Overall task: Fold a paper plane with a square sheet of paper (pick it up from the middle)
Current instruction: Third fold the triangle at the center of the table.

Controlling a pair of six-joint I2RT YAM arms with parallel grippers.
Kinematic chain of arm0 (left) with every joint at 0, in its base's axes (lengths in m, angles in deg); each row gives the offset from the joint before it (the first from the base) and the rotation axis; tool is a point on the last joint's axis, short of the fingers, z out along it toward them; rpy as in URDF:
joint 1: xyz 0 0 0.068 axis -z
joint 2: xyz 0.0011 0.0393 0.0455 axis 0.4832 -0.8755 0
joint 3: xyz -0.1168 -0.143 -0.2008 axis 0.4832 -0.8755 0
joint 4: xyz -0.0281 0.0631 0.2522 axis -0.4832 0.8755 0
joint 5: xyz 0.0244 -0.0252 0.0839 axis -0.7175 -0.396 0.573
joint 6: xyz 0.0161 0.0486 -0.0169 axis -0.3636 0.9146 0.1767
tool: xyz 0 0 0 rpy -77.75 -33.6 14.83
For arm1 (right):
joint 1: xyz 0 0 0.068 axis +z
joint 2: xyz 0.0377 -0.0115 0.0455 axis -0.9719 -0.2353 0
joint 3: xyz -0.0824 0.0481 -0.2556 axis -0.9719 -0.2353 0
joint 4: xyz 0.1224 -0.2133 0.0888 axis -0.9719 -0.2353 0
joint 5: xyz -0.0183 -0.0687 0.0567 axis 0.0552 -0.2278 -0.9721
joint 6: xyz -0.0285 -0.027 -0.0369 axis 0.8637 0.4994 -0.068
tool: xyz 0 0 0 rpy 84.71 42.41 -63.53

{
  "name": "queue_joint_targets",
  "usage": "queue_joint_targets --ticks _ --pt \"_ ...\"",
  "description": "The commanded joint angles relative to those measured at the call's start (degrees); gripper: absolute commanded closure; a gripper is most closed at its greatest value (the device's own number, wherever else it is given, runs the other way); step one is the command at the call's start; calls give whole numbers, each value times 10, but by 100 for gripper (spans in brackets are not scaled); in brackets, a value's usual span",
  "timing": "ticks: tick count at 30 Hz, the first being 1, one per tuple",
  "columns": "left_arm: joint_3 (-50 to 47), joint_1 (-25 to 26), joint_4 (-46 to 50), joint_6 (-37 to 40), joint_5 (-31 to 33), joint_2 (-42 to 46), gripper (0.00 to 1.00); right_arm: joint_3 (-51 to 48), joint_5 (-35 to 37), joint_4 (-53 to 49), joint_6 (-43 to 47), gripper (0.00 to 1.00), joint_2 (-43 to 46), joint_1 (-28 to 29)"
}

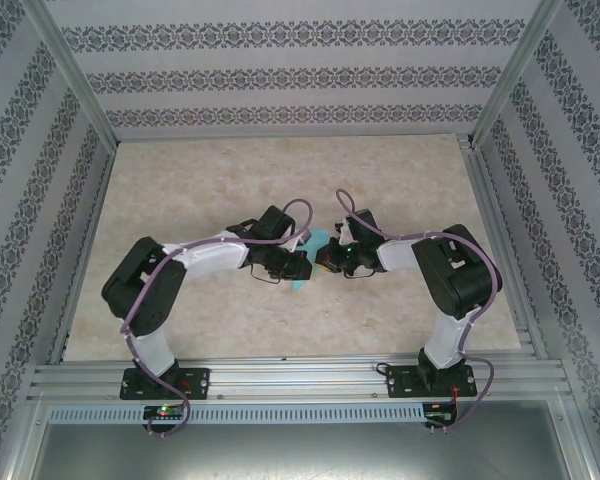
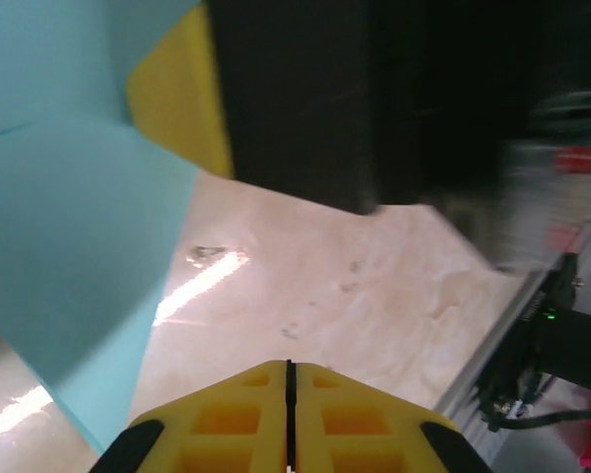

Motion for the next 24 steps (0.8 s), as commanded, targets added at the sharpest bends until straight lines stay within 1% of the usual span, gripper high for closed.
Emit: queue_joint_targets --ticks 1,4,8,16,19,20,24 --pt "25 -5 14 -10 -10 -29 93 -11 46 -53 17 100 -9 -1" --pt "31 -12 42 6 10 -48 93 -2 51 -70 25 100 -12 0" --pt "15 -29 50 23 -4 -64 94 8 53 -89 35 100 -16 0" --pt "-27 -38 56 31 -14 -58 93 19 70 -127 57 100 -20 0" --pt "-33 -38 85 34 1 -61 95 19 74 -131 60 100 -18 -1" --pt "-43 -38 81 32 3 -56 95 20 76 -135 62 100 -18 -1" --pt "-66 -40 79 28 -10 -50 95 21 80 -139 66 100 -21 0"
